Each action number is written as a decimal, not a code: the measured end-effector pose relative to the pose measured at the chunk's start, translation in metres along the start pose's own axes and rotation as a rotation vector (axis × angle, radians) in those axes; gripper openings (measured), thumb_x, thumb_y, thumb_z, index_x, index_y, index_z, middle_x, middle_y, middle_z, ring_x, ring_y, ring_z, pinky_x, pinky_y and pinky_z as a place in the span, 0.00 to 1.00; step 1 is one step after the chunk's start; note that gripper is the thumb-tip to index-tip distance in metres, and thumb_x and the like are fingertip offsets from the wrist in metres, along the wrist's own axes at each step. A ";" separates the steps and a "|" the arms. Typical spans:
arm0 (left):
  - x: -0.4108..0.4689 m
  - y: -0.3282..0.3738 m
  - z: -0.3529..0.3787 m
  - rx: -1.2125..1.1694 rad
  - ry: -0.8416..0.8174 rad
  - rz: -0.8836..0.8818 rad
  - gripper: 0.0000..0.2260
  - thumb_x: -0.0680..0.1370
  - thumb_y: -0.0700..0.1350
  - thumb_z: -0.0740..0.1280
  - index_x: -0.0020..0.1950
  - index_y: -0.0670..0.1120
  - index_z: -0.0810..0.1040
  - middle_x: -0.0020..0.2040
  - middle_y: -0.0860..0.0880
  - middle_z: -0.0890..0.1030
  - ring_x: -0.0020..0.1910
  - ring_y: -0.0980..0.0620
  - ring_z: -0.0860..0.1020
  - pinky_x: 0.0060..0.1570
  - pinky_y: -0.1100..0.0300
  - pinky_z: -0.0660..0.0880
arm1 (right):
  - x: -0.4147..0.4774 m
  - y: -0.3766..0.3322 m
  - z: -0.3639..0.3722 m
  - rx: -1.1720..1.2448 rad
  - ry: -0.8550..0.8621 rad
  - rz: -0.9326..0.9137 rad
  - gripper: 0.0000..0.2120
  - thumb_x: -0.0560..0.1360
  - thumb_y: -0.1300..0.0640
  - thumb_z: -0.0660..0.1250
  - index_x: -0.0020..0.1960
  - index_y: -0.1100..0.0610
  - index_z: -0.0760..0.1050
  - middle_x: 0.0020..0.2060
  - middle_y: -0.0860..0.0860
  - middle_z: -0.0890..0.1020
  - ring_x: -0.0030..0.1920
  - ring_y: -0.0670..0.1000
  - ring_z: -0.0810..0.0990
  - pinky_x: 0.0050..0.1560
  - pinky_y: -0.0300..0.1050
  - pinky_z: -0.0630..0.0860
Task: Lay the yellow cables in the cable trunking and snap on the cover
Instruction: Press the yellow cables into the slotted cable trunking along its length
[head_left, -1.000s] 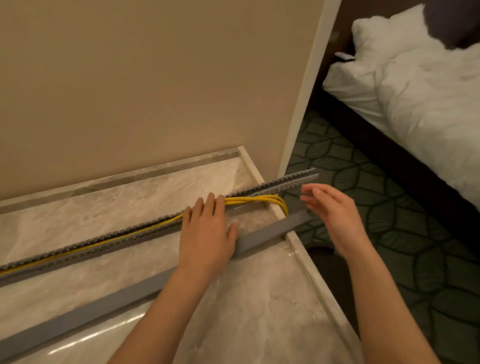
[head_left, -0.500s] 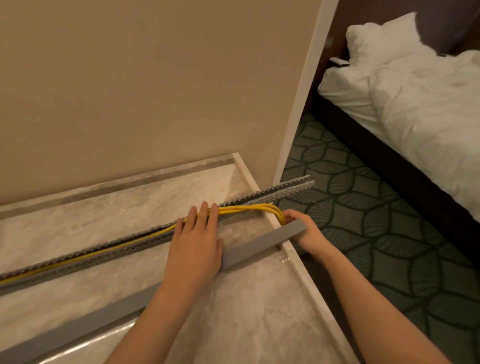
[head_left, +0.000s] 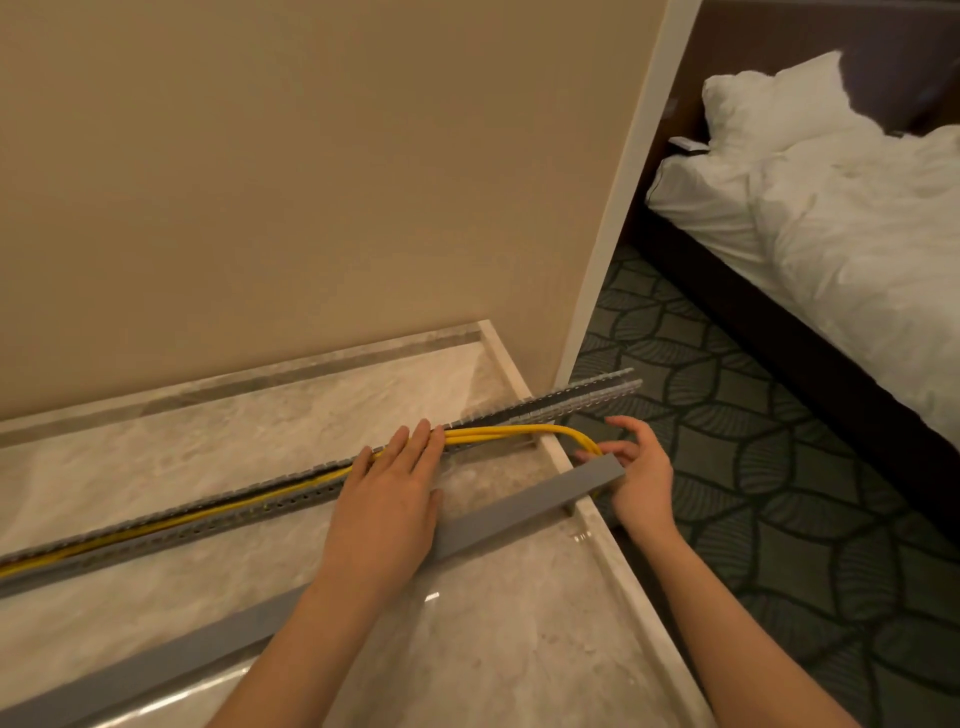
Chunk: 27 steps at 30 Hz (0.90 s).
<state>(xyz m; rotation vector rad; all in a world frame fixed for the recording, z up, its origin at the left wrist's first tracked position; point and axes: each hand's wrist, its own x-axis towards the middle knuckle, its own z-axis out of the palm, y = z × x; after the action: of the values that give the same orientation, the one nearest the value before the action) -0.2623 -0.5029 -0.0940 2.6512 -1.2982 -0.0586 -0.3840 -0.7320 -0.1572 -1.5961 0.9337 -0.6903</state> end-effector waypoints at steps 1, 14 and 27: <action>0.002 0.000 -0.003 0.018 0.023 -0.002 0.26 0.80 0.49 0.55 0.76 0.52 0.50 0.76 0.54 0.54 0.75 0.54 0.55 0.72 0.52 0.52 | 0.000 -0.001 0.000 0.011 -0.008 0.011 0.14 0.69 0.63 0.71 0.51 0.50 0.73 0.41 0.55 0.82 0.43 0.52 0.83 0.44 0.46 0.79; 0.025 0.004 -0.017 0.057 0.185 0.018 0.12 0.64 0.33 0.74 0.44 0.43 0.83 0.34 0.46 0.81 0.33 0.42 0.78 0.31 0.54 0.73 | -0.002 0.034 -0.010 -0.583 -0.511 0.057 0.11 0.76 0.63 0.64 0.57 0.62 0.75 0.54 0.57 0.79 0.55 0.55 0.77 0.58 0.48 0.73; 0.021 0.001 -0.016 0.011 0.227 -0.002 0.13 0.62 0.33 0.77 0.43 0.45 0.83 0.32 0.48 0.81 0.30 0.45 0.77 0.24 0.55 0.72 | -0.008 0.046 -0.015 -0.408 -0.225 0.032 0.08 0.77 0.62 0.62 0.54 0.57 0.77 0.44 0.51 0.82 0.43 0.43 0.80 0.41 0.32 0.73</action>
<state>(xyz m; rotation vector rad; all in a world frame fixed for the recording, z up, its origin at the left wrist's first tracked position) -0.2484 -0.5176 -0.0774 2.5774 -1.2237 0.2429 -0.4104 -0.7364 -0.1983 -1.9644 0.9706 -0.2974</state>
